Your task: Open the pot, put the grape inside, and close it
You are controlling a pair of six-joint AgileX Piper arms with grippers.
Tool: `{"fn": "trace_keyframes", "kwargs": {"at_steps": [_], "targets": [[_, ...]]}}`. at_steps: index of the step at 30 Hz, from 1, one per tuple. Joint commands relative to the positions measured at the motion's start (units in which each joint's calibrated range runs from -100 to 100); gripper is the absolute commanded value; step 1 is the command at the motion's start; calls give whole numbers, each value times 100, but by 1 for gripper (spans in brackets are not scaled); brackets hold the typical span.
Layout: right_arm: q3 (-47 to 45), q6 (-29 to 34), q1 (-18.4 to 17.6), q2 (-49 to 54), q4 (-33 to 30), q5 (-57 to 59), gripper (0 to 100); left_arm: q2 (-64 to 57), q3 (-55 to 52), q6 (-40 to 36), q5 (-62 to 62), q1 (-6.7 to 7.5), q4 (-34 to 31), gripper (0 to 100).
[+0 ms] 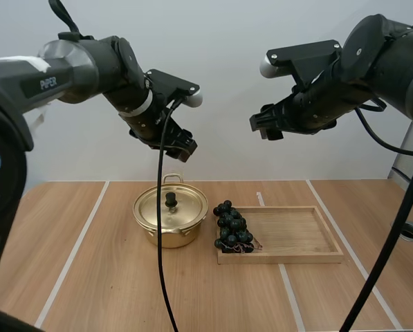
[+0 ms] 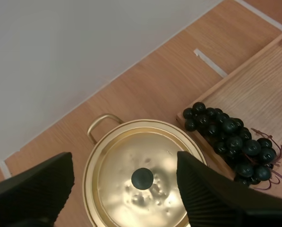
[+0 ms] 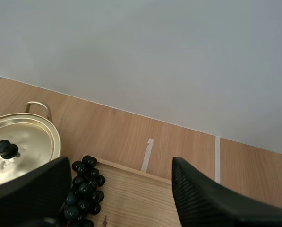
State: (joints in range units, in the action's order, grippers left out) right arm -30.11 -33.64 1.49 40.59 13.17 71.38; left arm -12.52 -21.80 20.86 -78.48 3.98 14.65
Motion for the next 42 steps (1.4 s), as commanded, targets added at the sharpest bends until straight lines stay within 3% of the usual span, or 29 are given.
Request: {"fn": "trace_keyframes", "kwargs": {"at_steps": [1,14,42], "targets": [[63,-69,22,41,65,-12,100,305,36,-45,40,29,90,100],[63,-106,22,41,65,-6,100,1320,36,-320,-313,29,-82,100],[63,-182,22,41,280,74,100,1699,36,-452,-480,29,-336,100]]}}
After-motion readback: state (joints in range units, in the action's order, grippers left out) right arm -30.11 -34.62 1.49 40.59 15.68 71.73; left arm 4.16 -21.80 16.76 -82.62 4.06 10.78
